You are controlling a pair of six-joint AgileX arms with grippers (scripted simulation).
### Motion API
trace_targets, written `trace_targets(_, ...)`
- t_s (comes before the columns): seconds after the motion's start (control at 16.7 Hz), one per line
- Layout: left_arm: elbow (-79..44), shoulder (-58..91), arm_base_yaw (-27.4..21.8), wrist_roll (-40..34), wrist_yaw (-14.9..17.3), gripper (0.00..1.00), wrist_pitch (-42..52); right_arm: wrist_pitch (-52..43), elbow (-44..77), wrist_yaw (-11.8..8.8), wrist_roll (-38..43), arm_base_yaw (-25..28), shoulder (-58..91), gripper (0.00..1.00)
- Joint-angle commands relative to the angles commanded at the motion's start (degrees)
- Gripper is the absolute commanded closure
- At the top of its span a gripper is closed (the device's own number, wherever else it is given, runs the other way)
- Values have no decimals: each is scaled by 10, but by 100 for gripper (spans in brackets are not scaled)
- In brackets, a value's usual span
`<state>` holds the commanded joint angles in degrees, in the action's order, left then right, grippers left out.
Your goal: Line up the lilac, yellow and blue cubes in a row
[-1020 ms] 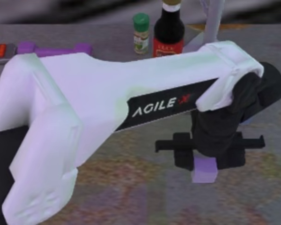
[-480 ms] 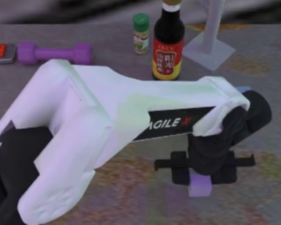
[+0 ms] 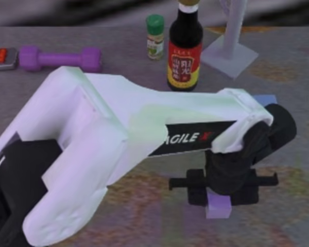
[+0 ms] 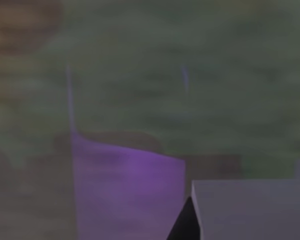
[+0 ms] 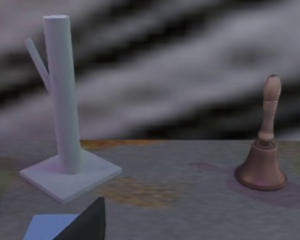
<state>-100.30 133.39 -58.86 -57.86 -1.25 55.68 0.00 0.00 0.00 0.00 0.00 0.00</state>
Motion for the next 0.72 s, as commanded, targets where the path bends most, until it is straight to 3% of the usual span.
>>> trace_targets(0.6, 0, 0, 0, 0, 0, 2, 0, 0, 0, 0, 0, 0, 0, 0)
trace_targets(0.72, 0, 0, 0, 0, 0, 0, 0, 0, 0, 0, 0, 0, 0, 0)
